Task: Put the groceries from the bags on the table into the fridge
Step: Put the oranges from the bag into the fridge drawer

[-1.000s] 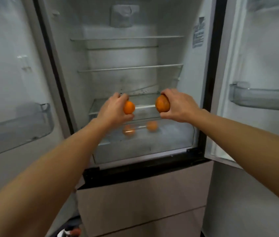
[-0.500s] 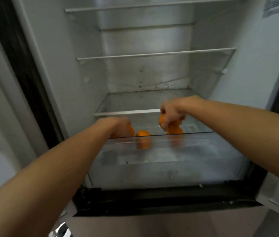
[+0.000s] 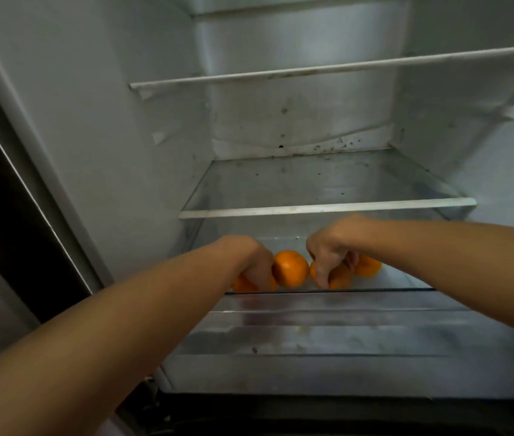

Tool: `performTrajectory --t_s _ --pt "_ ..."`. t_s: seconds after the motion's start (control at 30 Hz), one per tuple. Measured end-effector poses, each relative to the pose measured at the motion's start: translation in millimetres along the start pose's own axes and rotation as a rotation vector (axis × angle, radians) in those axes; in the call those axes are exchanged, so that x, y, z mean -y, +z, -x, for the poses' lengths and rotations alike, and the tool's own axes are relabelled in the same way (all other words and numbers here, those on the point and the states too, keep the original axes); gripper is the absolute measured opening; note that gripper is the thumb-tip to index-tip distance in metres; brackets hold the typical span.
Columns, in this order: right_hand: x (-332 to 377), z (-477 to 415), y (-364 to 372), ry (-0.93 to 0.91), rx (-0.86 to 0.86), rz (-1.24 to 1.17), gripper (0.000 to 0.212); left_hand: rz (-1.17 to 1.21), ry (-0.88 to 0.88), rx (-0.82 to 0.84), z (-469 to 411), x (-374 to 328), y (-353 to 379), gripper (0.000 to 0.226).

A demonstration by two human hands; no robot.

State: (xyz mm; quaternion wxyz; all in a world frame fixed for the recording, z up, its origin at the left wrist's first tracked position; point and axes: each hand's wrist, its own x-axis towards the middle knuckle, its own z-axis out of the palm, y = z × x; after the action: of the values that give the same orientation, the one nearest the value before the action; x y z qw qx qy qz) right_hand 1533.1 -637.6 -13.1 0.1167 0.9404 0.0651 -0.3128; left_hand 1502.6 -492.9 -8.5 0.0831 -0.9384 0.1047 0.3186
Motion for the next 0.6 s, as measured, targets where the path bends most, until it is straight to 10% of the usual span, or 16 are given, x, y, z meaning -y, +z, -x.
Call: performTrajectory --t_s 0.3,0.6 --pt "-10.9 34.8 -5.8 -0.069 -0.131 -0.079 0.073 -0.068 -0.026 -0.096 19.6 11.0 -3.0 0.050" --pt "-12.9 137.1 -9.7 -0.173 -0.840 0.101 0.037 -0.092 -0.146 -0.798 122.4 14.5 14.1 0.027"
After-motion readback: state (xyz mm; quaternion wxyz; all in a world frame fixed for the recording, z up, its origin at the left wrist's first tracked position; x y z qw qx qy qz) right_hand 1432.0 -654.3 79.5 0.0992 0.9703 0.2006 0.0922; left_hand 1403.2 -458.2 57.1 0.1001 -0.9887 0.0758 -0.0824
